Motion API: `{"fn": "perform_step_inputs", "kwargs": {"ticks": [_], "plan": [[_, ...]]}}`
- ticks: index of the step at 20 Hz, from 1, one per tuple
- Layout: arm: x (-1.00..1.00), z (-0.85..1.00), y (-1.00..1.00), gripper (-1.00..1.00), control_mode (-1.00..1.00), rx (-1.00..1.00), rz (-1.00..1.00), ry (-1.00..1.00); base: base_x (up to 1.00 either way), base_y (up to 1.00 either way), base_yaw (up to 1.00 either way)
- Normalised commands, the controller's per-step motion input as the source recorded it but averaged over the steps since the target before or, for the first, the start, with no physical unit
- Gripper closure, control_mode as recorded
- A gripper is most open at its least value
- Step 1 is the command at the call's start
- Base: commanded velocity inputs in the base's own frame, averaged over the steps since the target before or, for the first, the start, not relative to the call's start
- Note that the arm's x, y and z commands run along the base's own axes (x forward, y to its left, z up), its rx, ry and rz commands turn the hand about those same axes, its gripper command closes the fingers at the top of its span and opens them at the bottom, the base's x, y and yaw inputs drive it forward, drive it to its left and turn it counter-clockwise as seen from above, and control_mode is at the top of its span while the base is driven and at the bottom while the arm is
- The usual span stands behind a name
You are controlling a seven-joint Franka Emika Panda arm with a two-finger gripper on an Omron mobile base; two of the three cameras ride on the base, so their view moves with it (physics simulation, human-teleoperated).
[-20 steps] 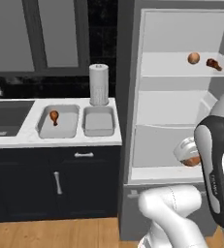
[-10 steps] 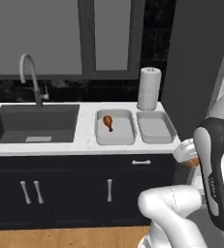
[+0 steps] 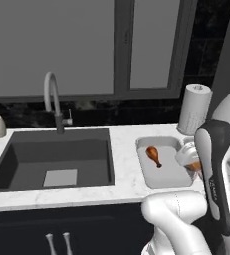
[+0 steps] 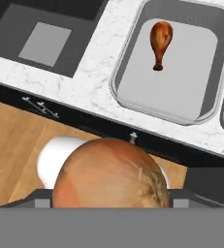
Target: Place one onion and one chicken drumstick in each tupperware on the nearby counter, to pack two identical lunches.
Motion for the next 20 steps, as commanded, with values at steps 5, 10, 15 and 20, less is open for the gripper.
{"fn": "perform_step_inputs", "kwargs": {"ticks": [5, 10, 15, 20], "plan": [[0.64, -0.28, -0.26, 1.00, -1.00, 0.00, -0.17, 0.00, 0.20, 0.00, -0.05], [0.46, -0.60, -0.30, 1.00, -1.00, 0.00, -0.17, 0.01, 0.00, 0.00, 0.00], [0.37, -0.64, -0.12, 1.00, -1.00, 0.00, -0.14, 0.00, 0.00, 0.00, 0.00], [0.42, -0.44, -0.04, 1.00, -1.00, 0.00, -0.11, 0.00, 0.00, 0.00, 0.00]]}}
